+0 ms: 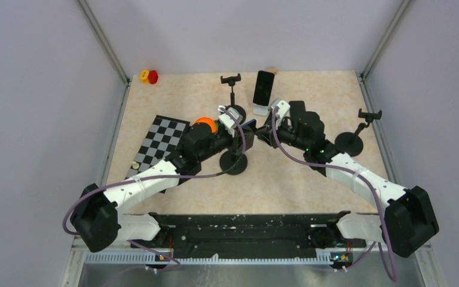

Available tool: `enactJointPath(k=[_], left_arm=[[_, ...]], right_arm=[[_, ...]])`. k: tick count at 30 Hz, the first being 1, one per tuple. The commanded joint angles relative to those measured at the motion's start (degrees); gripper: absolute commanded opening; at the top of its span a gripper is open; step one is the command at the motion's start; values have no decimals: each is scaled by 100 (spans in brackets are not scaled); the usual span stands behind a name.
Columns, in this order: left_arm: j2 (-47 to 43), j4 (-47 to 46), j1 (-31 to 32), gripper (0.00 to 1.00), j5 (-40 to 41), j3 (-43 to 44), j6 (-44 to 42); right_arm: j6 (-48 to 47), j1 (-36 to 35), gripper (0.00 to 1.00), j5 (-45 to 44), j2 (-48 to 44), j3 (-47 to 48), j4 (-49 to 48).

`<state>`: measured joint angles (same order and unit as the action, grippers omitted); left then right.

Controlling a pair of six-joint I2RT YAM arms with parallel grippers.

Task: Place the phone on the phone stand
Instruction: Install the phone on the phone stand.

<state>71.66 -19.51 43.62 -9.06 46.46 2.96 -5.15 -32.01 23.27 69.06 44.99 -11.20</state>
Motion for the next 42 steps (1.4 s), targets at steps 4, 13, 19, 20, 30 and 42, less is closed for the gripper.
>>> enactJointPath(k=[4, 13, 19, 20, 30, 42], left_arm=[[252, 521, -191, 0, 326, -141, -452], [214, 461, -193, 0, 83, -189, -524], [206, 432, -194, 0, 79, -222, -531], [206, 420, -195, 0, 56, -235, -545], [148, 377, -195, 0, -439, -264, -662], [-156, 284, -269, 0, -1389, -310, -665]], right_arm=[[-209, -112, 21, 790, -80, 95, 158], [-394, -121, 29, 1067, -107, 299, 468], [-596, -121, 33, 1222, -154, 467, 791], [-638, -121, 33, 1269, -156, 492, 843], [-906, -121, 43, 1968, -138, 718, 1392], [-953, 180, 55, 1580, -543, 747, 1442]])
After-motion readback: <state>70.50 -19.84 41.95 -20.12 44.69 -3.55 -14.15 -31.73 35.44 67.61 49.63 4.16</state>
